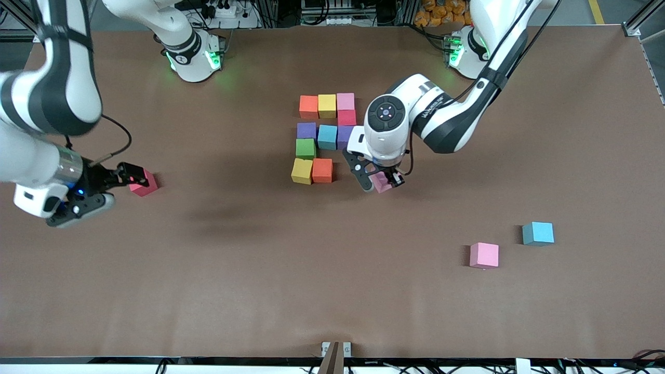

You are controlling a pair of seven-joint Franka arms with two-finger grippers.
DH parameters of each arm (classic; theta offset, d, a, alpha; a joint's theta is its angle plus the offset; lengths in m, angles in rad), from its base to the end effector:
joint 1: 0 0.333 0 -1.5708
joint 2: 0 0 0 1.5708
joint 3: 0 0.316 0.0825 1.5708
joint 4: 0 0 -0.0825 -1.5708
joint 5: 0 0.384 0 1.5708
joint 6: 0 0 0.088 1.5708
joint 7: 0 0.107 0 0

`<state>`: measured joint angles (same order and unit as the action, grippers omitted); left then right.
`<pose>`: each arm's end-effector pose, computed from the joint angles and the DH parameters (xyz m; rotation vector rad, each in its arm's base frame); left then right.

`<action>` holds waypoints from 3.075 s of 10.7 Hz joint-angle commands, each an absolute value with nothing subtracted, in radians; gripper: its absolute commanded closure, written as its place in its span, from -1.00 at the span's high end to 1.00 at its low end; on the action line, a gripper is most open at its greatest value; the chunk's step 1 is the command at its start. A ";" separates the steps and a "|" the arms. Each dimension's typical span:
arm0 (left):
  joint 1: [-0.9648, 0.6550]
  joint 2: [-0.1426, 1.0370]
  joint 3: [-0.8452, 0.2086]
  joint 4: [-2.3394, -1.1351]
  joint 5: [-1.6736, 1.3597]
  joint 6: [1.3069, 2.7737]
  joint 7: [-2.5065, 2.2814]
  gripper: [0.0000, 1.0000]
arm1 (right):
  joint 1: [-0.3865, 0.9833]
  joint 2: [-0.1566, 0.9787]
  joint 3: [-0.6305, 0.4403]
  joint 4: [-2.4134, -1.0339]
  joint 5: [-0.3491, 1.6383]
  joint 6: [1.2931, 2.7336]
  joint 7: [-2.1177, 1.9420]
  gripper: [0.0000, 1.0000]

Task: Form number 2 with 11 blocks
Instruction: 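Carry the pink cube beside orange while the right gripper returns to rest, then lower the pink cube beside the orange cube with the left gripper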

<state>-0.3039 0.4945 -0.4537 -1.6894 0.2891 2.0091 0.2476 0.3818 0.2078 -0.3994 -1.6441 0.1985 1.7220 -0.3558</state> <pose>0.5067 -0.4144 0.3247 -2.6081 1.6159 0.1562 0.6095 0.0249 0.4899 -2.9723 -0.4497 0.1342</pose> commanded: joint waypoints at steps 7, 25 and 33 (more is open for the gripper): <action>-0.408 0.610 -0.454 -1.680 0.342 2.196 0.271 -0.26 | 0.038 0.005 -0.008 -1.456 -0.067 1.322 0.073 1.00; -0.471 0.693 -0.448 -1.680 0.433 2.243 0.509 -0.29 | 0.021 0.038 -0.114 -1.457 0.048 1.356 -0.026 1.00; -0.491 0.730 -0.445 -1.663 0.430 2.247 0.506 -0.12 | 0.021 0.040 -0.112 -1.457 0.087 1.356 -0.025 1.00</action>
<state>-0.4871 0.7052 -0.4499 -1.6856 0.4091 2.2402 0.4953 0.0331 0.0383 -0.1133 -1.4628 0.0520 1.3599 -0.0147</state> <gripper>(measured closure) 0.467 0.000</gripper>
